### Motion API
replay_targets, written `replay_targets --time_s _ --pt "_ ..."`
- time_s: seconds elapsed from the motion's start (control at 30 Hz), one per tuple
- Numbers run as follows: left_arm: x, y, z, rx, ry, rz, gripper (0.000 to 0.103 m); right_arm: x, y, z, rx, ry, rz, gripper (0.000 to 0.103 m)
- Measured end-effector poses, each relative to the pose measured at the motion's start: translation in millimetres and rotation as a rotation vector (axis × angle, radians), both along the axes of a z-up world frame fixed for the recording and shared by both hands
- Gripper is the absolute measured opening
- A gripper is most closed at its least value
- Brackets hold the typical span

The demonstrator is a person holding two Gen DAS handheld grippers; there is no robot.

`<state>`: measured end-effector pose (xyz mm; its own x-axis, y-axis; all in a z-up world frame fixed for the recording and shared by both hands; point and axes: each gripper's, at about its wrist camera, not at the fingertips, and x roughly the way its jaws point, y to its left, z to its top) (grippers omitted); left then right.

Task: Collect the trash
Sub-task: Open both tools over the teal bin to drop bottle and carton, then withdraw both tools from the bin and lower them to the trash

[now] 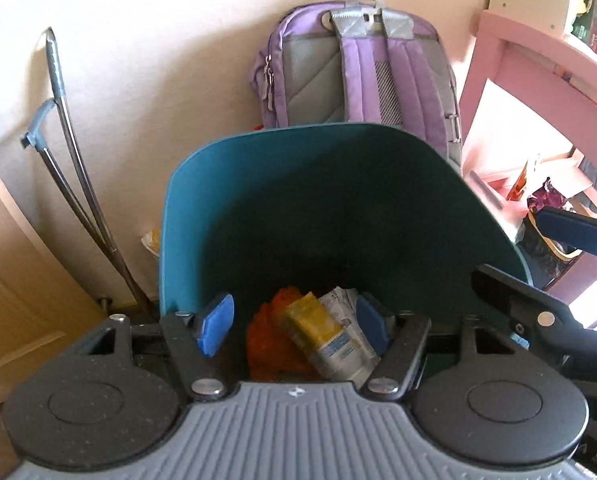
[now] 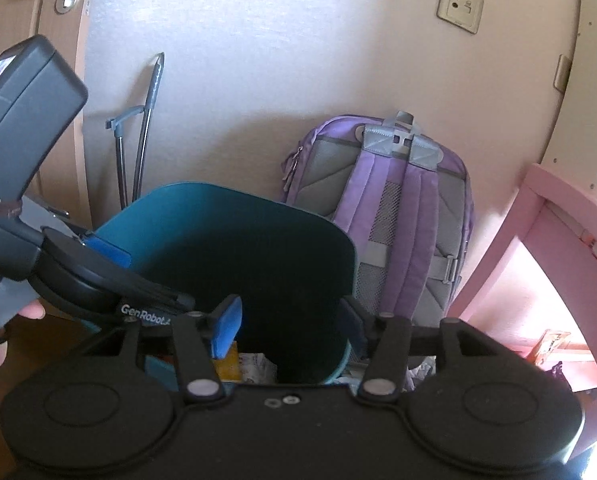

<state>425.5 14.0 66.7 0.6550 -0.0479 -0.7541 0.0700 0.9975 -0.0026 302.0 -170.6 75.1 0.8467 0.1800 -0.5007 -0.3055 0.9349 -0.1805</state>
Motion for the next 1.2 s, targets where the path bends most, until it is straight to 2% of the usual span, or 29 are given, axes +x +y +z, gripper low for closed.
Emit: replay_targets --time_s 0.17,0.3,0.4,0.7,0.8,0.9,1.03,1.2 --pt "-27 -5 20 0.015 -0.042 -0.008 0.068 -23 -8 13 0.02 -0.008 0.008 0.058" --pt "-53 -5 35 0.003 -0.071 -0.012 0.074 -44 -12 23 0.033 -0.017 0.014 0.06" --pt "-75 -6 44 0.002 -0.09 -0.022 0.074 -62 -15 30 0.053 -0.016 0.022 0.061" --pt "-138 -2 55 0.001 -0.123 -0.038 0.074 -114 -16 39 0.076 -0.003 0.039 0.063" --pt "-157 1 53 -0.008 -0.128 -0.042 0.075 -128 -17 37 0.094 0.016 0.051 0.064" --pt "-175 6 49 -0.013 -0.131 -0.045 0.08 -141 -17 32 0.106 0.035 0.064 0.065" --pt "-196 11 37 -0.01 -0.125 -0.06 0.08 -155 -15 21 0.106 0.054 0.08 0.066" --pt "-222 19 13 -0.015 -0.111 -0.081 0.08 -168 -13 -7 0.103 0.096 0.086 0.066"
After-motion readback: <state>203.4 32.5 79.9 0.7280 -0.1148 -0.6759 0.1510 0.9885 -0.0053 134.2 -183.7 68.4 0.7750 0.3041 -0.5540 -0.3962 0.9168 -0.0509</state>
